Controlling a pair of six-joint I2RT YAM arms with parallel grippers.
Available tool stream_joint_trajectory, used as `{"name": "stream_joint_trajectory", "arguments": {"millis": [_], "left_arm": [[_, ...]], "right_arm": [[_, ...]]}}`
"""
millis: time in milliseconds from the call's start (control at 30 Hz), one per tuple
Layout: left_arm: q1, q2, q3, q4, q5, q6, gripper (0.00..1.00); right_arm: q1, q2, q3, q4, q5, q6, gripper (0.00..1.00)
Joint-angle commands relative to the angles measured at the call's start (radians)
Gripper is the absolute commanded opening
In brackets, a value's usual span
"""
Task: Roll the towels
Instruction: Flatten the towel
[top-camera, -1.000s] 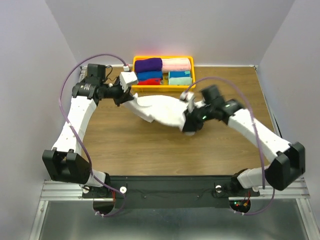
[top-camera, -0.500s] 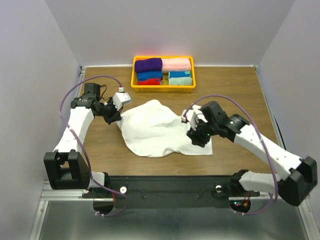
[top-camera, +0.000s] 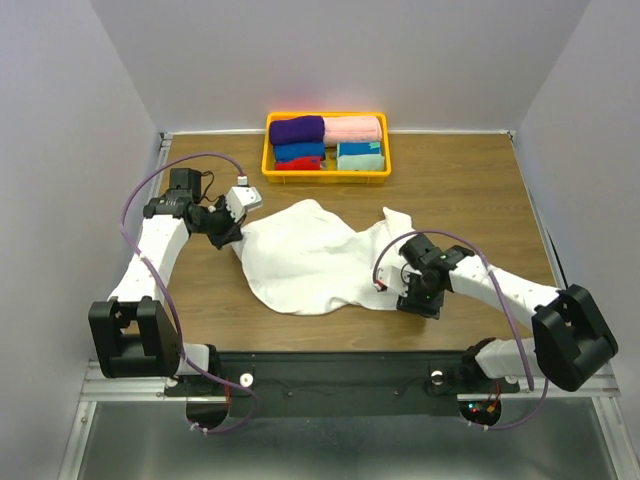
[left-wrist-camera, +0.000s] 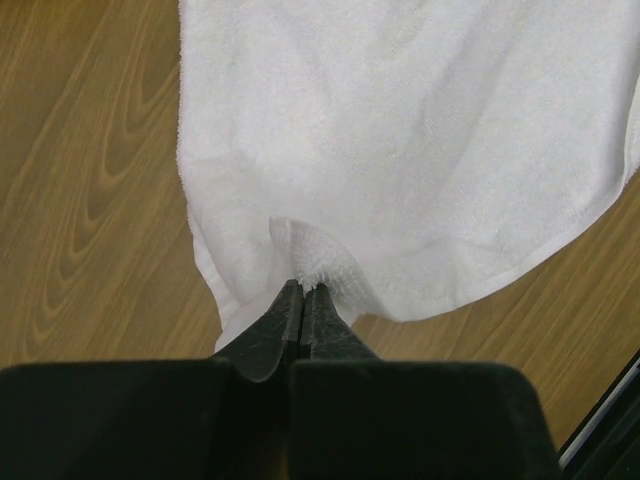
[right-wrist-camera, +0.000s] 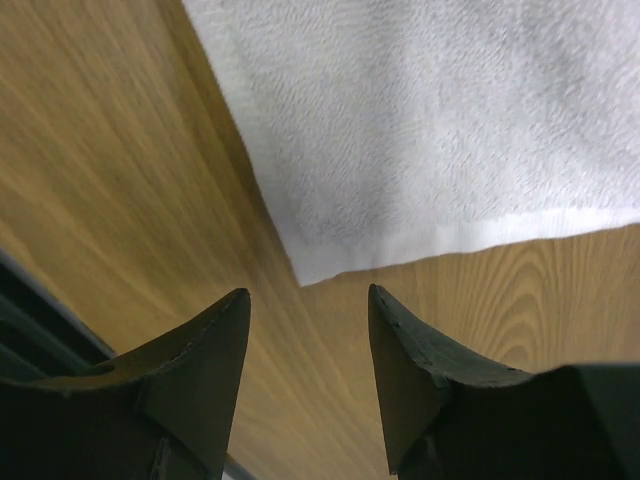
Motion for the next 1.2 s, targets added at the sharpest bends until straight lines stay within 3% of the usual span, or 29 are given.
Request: {"name": "stream_joint_trajectory", "arguments": {"millis": [0, 100, 167, 233, 267, 367, 467, 533, 600, 633, 767, 833, 900, 1033, 1133, 1167], "left_arm": [[-0.004, -0.006, -0.018, 0.022, 0.013, 0.004, 0.00], [-0.004, -0.022, -0.051, 0.029, 0.025, 0.031, 0.02], [0.033, -0.045, -0.084, 0.038, 0.025, 0.073, 0.03], [0.053, -0.065, -0.109, 0.027, 0.029, 0.127, 0.04], [0.092, -0.091, -0.136, -0.005, 0.041, 0.230, 0.06], [0.157, -0.137, -0.179, -0.048, 0.022, 0.438, 0.11], [0.224, -0.131, -0.233, -0.120, -0.115, 0.612, 0.22], [0.288, -0.105, -0.238, -0.145, -0.154, 0.648, 0.29], [0.323, -0.083, -0.218, -0.180, -0.195, 0.709, 0.62], [0.341, -0.068, -0.210, -0.197, -0.209, 0.716, 0.92], [0.369, -0.071, -0.154, -0.279, -0.196, 0.807, 0.94], [0.367, -0.103, -0.146, -0.370, -0.163, 0.968, 0.94], [0.349, -0.135, -0.178, -0.382, -0.154, 1.038, 0.94], [0.300, -0.140, -0.245, -0.344, -0.287, 1.096, 0.84], [0.300, -0.076, -0.247, -0.338, -0.363, 1.085, 0.68], [0.300, -0.065, -0.249, -0.323, -0.381, 1.070, 0.68]], "right_arm": [[-0.006, 0.042, -0.013, 0.106, 0.031, -0.053, 0.56], [-0.007, 0.074, -0.035, 0.143, 0.033, -0.061, 0.53], [-0.009, 0.099, -0.044, 0.157, 0.024, -0.061, 0.39], [-0.010, 0.109, -0.047, 0.160, 0.021, -0.062, 0.10], [-0.021, 0.109, -0.039, 0.157, 0.021, -0.055, 0.01], [-0.084, 0.076, -0.012, 0.146, 0.004, -0.056, 0.00], [-0.165, 0.065, 0.045, 0.096, -0.007, -0.088, 0.01], [-0.193, 0.073, 0.080, 0.063, -0.025, -0.101, 0.01], [-0.207, 0.074, 0.122, 0.024, -0.036, -0.098, 0.01], [-0.205, 0.073, 0.132, 0.013, -0.050, -0.091, 0.01], [-0.205, 0.077, 0.186, -0.029, -0.084, -0.074, 0.01], [-0.205, 0.086, 0.201, -0.039, -0.094, -0.065, 0.01], [-0.205, 0.094, 0.204, -0.043, -0.090, -0.065, 0.01], [-0.208, 0.102, 0.211, -0.044, -0.085, -0.056, 0.01], [-0.210, 0.103, 0.218, -0.047, -0.087, -0.045, 0.01], [-0.211, 0.108, 0.218, -0.049, -0.085, -0.045, 0.01]]}}
